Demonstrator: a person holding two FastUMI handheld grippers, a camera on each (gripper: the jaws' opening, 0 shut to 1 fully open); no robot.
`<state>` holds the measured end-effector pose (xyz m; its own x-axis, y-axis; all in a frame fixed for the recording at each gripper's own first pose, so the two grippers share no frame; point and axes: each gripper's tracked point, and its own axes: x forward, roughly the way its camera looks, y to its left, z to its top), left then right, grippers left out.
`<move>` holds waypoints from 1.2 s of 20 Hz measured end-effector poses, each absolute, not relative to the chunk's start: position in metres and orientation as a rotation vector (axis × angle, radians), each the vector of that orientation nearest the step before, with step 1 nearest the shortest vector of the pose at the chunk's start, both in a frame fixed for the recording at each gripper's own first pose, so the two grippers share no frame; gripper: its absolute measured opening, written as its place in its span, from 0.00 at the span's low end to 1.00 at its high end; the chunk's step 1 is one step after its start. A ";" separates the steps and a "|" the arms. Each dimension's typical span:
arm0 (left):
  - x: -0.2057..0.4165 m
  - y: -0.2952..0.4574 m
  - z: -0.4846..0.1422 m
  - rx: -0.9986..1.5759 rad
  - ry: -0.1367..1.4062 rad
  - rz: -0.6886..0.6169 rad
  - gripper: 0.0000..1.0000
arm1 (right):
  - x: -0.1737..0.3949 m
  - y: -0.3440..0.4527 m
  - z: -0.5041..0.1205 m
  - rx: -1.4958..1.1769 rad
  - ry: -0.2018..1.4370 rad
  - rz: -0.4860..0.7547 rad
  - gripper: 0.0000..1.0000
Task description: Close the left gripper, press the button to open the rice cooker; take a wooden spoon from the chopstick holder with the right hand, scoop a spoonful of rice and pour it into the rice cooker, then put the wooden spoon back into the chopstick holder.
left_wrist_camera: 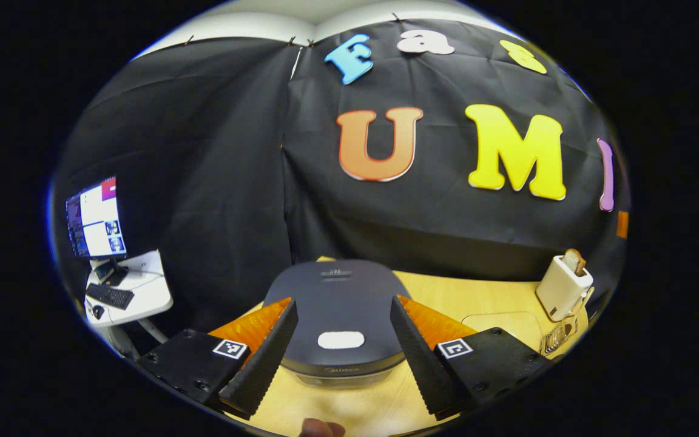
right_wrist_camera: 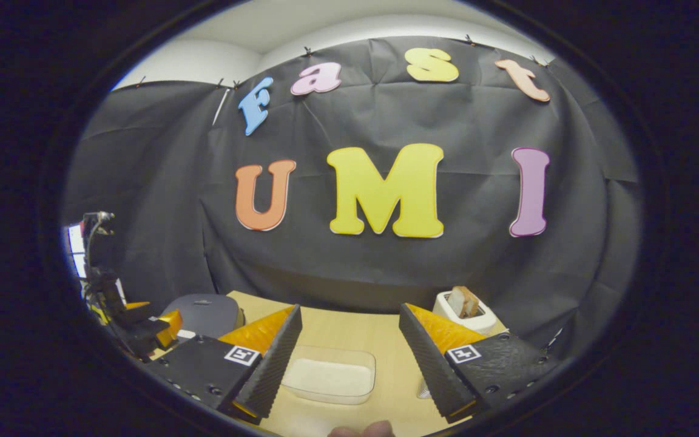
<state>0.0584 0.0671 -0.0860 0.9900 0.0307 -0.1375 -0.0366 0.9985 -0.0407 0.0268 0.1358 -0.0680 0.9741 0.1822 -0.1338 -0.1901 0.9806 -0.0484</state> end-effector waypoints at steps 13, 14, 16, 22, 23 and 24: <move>0.004 0.010 0.065 -0.078 -0.126 -0.135 0.97 | 0.010 0.108 0.001 0.008 -0.051 0.098 0.95; 0.000 0.008 0.064 -0.075 -0.125 -0.139 0.97 | 0.008 0.105 0.000 0.001 -0.053 0.087 0.95; -0.007 -0.002 0.063 -0.078 -0.136 -0.167 1.00 | 0.003 0.101 0.003 0.006 -0.063 0.075 0.96; -0.018 -0.032 0.069 -0.059 -0.160 -0.253 0.97 | -0.003 0.099 0.006 0.007 -0.063 0.075 0.95; -0.017 -0.031 0.067 -0.052 -0.159 -0.257 0.97 | -0.003 0.098 0.007 0.005 -0.068 0.070 0.95; -0.015 -0.025 0.068 -0.046 -0.150 -0.262 0.97 | -0.004 0.096 0.009 0.003 -0.074 0.065 0.95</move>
